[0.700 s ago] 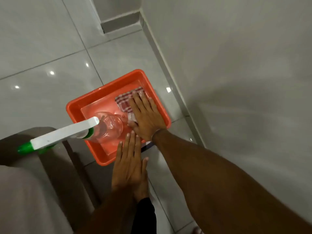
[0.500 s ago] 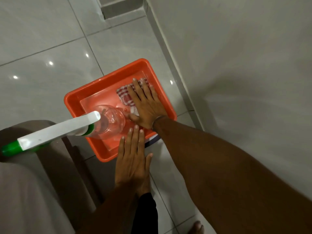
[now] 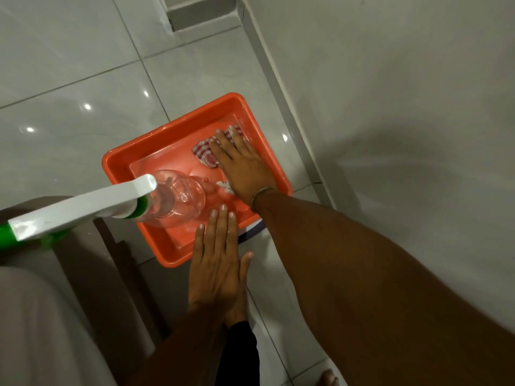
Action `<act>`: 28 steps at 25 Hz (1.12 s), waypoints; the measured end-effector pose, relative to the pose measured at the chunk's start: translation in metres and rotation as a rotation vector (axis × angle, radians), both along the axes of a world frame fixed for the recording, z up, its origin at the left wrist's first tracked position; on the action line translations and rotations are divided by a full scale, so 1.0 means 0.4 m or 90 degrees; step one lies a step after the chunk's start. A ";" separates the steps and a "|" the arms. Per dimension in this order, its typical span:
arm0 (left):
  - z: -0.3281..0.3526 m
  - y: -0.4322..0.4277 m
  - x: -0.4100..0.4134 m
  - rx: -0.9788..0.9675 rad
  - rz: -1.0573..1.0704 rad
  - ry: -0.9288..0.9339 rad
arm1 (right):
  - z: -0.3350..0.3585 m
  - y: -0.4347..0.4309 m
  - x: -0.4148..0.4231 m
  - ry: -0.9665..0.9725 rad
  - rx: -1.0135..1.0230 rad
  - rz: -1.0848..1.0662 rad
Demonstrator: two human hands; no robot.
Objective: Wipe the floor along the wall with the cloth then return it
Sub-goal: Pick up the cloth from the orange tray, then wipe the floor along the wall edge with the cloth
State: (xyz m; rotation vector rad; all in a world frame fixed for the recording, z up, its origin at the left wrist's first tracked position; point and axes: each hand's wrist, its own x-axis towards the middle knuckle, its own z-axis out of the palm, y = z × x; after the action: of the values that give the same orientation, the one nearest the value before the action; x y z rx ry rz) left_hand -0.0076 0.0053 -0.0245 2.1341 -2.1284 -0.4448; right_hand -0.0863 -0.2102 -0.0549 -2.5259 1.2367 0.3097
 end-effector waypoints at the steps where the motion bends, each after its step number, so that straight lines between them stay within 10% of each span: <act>1: 0.004 -0.001 0.000 0.008 0.004 0.000 | 0.014 0.001 -0.002 -0.009 0.005 -0.005; 15: 0.127 0.279 -0.288 0.060 0.002 -0.039 | 0.328 0.407 -0.399 -0.337 -0.101 -0.141; 28: -0.356 0.633 -0.611 0.089 -0.046 -0.011 | -0.234 0.955 -0.938 -0.139 -0.021 -0.171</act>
State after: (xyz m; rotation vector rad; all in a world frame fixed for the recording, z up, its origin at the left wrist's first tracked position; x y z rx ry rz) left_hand -0.2518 0.2586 -0.1671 2.1440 -2.2530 -0.6010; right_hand -0.4614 0.1718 -0.1486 -2.3068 1.4761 -0.0491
